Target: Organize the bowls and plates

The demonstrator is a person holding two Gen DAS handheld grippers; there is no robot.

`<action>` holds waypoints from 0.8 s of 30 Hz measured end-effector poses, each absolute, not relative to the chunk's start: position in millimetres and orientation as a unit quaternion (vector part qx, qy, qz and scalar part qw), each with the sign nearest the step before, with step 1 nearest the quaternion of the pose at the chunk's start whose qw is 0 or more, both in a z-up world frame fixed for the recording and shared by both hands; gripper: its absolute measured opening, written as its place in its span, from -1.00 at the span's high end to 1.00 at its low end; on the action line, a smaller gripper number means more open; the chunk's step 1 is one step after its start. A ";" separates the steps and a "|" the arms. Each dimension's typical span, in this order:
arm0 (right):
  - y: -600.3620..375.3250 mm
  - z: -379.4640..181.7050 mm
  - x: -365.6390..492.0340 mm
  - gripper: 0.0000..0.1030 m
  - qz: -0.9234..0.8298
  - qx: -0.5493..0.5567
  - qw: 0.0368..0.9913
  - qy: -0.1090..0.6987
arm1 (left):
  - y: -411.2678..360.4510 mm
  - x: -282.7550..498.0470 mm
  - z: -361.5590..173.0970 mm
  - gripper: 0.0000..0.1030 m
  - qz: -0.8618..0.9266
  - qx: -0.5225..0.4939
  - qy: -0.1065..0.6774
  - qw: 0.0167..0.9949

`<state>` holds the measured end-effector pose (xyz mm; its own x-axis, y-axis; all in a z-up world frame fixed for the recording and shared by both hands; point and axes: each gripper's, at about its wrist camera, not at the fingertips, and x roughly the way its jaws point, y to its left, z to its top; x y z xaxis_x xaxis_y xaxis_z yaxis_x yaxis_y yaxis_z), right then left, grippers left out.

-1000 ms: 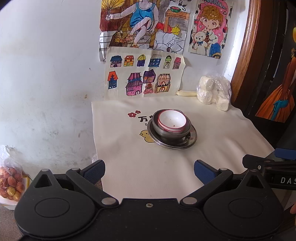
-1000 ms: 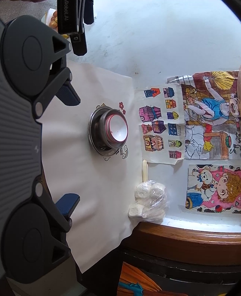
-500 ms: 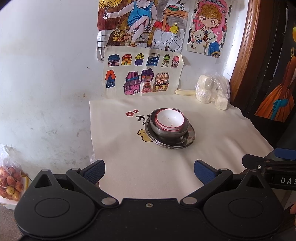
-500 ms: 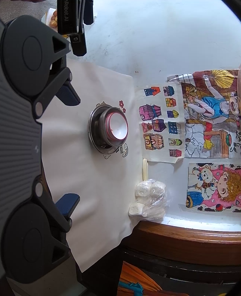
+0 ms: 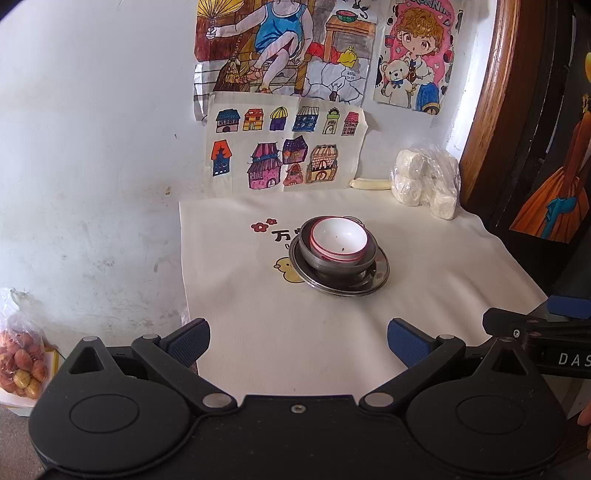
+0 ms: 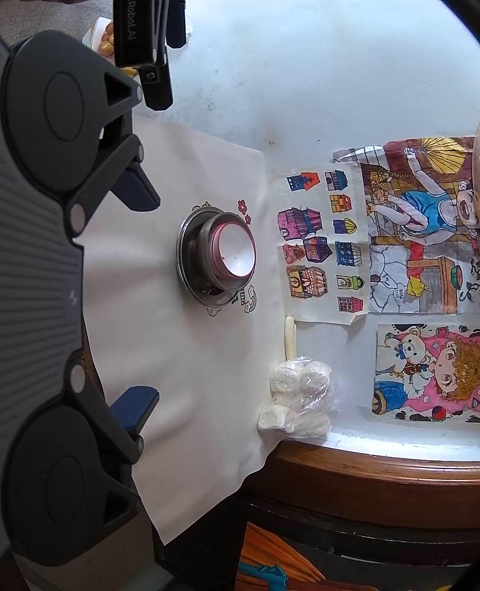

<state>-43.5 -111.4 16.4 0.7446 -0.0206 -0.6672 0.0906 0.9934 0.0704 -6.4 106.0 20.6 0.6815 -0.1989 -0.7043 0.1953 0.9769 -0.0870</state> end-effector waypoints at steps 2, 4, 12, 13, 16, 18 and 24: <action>-112.4 16.2 -43.7 -1.00 -0.029 0.049 0.932 0.357 | 105.6 -6.6 20.7 -0.98 -0.108 -0.002 0.385 0.917; -112.1 16.4 -44.0 -1.00 -0.029 0.049 0.932 0.357 | 105.3 -7.3 20.3 -0.98 -0.108 -0.002 0.385 0.916; -112.0 15.5 -45.4 -1.00 -0.031 0.050 0.932 0.358 | 104.8 -7.4 19.2 -0.98 -0.110 -0.001 0.385 0.916; -112.0 15.5 -45.7 -1.00 -0.031 0.050 0.932 0.358 | 104.9 -8.0 19.1 -0.98 -0.110 -0.001 0.385 0.916; -112.3 15.5 -45.5 -1.00 -0.031 0.050 0.932 0.358 | 104.4 -7.9 18.9 -0.98 -0.109 -0.002 0.385 0.916; -112.5 15.4 -45.1 -1.00 -0.030 0.050 0.932 0.358 | 104.4 -7.3 19.2 -0.98 -0.110 -0.002 0.386 0.916; -113.0 16.5 -44.9 -1.00 -0.030 0.051 0.931 0.360 | 103.2 -7.0 20.3 -0.98 -0.109 -0.001 0.389 0.915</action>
<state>-44.9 -113.0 16.5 0.7390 -0.0186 -0.6735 0.0925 0.9930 0.0741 -7.0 103.2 20.3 0.6742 -0.2006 -0.7108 0.1993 0.9761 -0.0865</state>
